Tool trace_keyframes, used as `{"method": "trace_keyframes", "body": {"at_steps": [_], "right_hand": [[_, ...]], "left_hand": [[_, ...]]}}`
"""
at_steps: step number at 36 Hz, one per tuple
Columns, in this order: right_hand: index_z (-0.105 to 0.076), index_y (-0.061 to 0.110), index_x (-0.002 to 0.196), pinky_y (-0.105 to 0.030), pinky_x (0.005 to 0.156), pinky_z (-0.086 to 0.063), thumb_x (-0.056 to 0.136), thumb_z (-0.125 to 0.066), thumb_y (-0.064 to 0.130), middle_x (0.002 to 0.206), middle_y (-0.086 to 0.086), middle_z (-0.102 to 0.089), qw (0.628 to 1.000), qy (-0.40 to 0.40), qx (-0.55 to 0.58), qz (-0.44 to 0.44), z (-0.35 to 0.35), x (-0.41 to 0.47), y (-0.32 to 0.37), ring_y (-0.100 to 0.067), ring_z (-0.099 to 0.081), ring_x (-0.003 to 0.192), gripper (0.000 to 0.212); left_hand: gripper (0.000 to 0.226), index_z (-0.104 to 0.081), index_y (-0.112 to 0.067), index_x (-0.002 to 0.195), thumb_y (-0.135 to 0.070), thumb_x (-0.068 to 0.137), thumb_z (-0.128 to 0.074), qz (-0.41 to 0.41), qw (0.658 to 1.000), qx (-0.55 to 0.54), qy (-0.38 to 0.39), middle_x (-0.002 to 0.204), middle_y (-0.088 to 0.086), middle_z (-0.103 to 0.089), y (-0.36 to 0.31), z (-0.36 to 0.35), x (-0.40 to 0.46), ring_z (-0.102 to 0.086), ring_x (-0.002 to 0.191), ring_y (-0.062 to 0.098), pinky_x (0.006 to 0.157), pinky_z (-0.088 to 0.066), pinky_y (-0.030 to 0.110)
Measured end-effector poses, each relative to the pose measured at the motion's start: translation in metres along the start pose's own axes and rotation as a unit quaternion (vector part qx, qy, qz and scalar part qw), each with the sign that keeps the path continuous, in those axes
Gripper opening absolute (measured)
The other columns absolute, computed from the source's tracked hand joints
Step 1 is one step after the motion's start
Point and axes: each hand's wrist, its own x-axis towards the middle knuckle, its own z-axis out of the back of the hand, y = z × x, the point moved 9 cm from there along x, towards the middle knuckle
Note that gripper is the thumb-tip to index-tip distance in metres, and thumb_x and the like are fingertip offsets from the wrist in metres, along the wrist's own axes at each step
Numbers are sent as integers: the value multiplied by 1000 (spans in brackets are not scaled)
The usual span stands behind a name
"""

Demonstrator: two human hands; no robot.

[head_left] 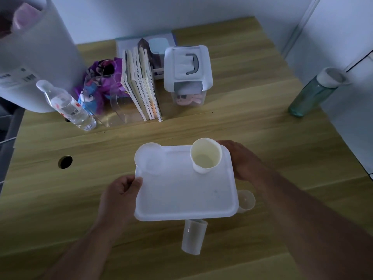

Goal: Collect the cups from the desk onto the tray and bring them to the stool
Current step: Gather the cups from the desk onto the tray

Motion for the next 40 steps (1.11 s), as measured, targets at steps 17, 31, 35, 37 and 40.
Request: {"method": "trace_keyframes", "body": {"at_steps": [17, 31, 35, 37, 40], "right_hand": [[-49, 26, 143, -32, 86, -43, 78, -89, 34, 132, 0, -62, 972, -205, -113, -10, 103, -64, 21, -24, -60, 111, 77], [-42, 8, 151, -46, 98, -49, 85, -80, 34, 149, -17, -52, 882, -452, -132, 19, 190, -154, 106, -38, -53, 132, 81], [-47, 13, 148, -33, 99, -47, 83, -81, 37, 145, -6, -58, 879, -465, -54, 88, 191, -175, 154, -26, -57, 128, 78], [-51, 20, 145, -37, 100, -54, 79, -82, 42, 137, 3, -63, 899, -417, 11, 133, 179, -177, 180, -18, -63, 120, 77], [-54, 23, 144, -39, 100, -56, 74, -84, 50, 130, 12, -66, 932, -309, 31, 186, 143, -176, 217, -9, -66, 114, 81]], "left_hand": [[19, -78, -19, 93, -27, 104, -64, -39, 999, -8, 13, 83, 0, -81, -32, -5, -9, -75, 80, 22, 61, -52, 28], [19, -78, -15, 96, -26, 103, -64, -80, 996, -21, 29, 85, 1, -79, -48, -4, -11, -73, 79, 23, 66, -52, 32], [20, -79, -18, 96, -29, 103, -63, -84, 996, -12, 33, 88, 0, -80, -51, -7, -13, -75, 83, 26, 75, -60, 44], [21, -79, -16, 97, -27, 103, -63, -87, 995, -14, 35, 87, 2, -80, -55, -9, -15, -75, 84, 28, 74, -59, 43], [21, -79, -13, 94, -23, 104, -63, -89, 995, -25, 40, 85, 4, -80, -61, -13, -21, -74, 80, 28, 67, -55, 36]]}}
